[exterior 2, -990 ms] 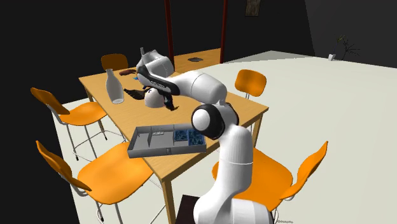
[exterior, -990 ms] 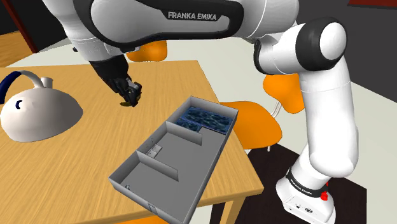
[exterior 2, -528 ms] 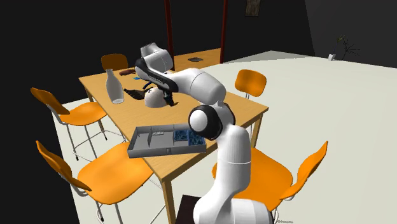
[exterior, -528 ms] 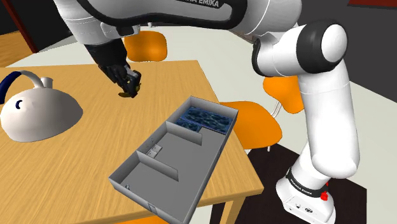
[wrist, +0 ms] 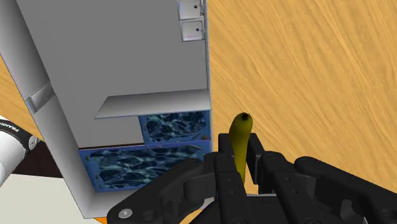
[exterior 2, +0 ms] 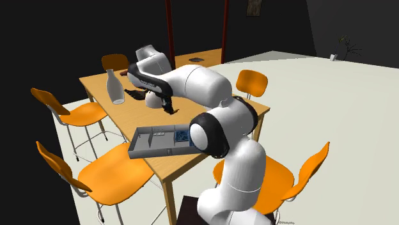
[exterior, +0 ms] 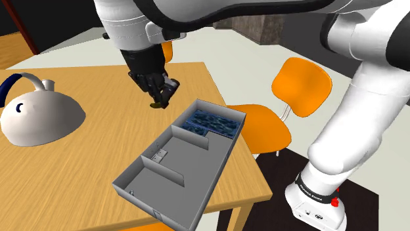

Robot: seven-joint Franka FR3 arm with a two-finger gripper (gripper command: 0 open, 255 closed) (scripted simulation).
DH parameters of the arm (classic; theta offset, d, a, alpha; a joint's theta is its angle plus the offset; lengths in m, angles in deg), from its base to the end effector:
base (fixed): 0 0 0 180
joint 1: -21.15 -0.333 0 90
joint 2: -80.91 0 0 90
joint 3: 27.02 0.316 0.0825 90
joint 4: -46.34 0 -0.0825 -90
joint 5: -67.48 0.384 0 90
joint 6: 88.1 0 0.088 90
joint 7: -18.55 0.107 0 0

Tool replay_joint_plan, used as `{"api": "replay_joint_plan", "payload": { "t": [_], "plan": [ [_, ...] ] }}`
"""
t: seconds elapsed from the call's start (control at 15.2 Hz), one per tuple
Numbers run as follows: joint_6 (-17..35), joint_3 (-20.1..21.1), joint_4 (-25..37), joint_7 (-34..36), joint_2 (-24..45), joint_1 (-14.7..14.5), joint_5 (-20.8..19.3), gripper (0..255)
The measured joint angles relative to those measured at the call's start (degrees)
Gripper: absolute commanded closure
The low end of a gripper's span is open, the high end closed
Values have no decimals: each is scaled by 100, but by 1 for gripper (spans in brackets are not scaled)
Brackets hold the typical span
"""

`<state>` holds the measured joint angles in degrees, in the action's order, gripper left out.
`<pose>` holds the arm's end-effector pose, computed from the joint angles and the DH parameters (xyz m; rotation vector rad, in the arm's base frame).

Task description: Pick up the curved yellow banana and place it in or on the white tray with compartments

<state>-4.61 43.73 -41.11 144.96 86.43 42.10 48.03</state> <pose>0.4066 0.3791 0.6202 2.3449 -1.8875 0.3703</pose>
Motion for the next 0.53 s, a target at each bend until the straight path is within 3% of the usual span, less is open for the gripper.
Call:
{"api": "replay_joint_plan", "payload": {
  "t": [0.07, 0.13, 0.26, 0.53],
  "plan": [
    [175, -44, -332, -347, -686, 384, 566, 255],
    [284, -221, -621, -668, -1326, 498, 1149, 255],
    [430, -862, -1175, -1112, -2217, 220, 1892, 255],
    [415, -1632, -1853, -1452, -3168, -391, 2528, 255]
  ]
}}
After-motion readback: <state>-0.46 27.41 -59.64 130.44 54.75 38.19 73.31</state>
